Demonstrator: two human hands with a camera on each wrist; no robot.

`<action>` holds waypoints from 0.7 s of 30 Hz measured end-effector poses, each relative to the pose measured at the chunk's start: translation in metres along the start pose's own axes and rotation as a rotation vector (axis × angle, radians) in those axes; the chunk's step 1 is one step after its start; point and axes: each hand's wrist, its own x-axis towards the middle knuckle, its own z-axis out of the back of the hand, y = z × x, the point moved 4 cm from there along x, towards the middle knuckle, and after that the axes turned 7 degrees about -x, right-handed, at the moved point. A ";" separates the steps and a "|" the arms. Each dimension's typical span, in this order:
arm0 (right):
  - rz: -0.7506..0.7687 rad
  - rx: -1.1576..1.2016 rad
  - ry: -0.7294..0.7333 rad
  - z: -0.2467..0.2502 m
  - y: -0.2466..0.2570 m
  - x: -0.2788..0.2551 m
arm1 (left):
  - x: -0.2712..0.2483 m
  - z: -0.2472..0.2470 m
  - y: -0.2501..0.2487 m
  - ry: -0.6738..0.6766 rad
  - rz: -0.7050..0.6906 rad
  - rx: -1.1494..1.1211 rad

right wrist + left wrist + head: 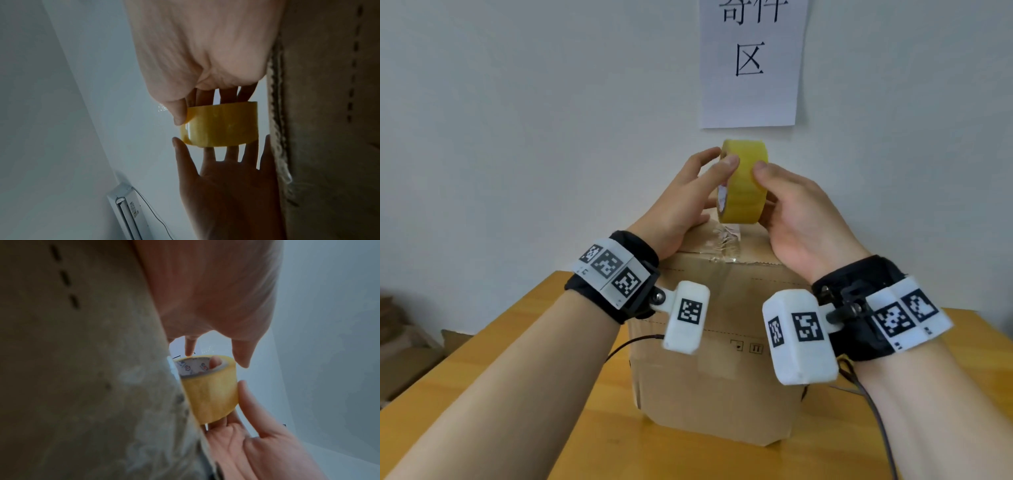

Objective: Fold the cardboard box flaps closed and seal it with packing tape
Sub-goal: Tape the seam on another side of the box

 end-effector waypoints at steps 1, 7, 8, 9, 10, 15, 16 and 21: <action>0.001 -0.009 -0.002 0.000 0.000 -0.001 | 0.000 0.000 0.001 -0.003 -0.002 0.002; -0.050 -0.038 -0.008 -0.001 -0.002 -0.001 | 0.001 0.000 0.002 -0.017 -0.015 -0.010; -0.051 -0.040 -0.014 -0.001 -0.002 -0.001 | 0.000 0.000 0.001 -0.015 -0.020 -0.007; -0.047 -0.041 -0.025 -0.001 -0.002 -0.001 | -0.001 0.000 0.001 -0.013 -0.026 -0.005; -0.041 -0.040 -0.035 0.000 -0.002 -0.001 | -0.001 0.000 0.000 -0.011 -0.028 -0.004; -0.037 -0.021 -0.026 0.001 -0.003 0.000 | -0.001 -0.002 -0.002 0.007 -0.035 0.037; -0.040 -0.016 -0.021 0.002 -0.003 0.000 | -0.001 -0.003 -0.003 0.017 -0.049 0.060; -0.046 -0.009 -0.039 0.003 -0.003 0.001 | 0.000 -0.001 -0.002 0.014 -0.066 0.063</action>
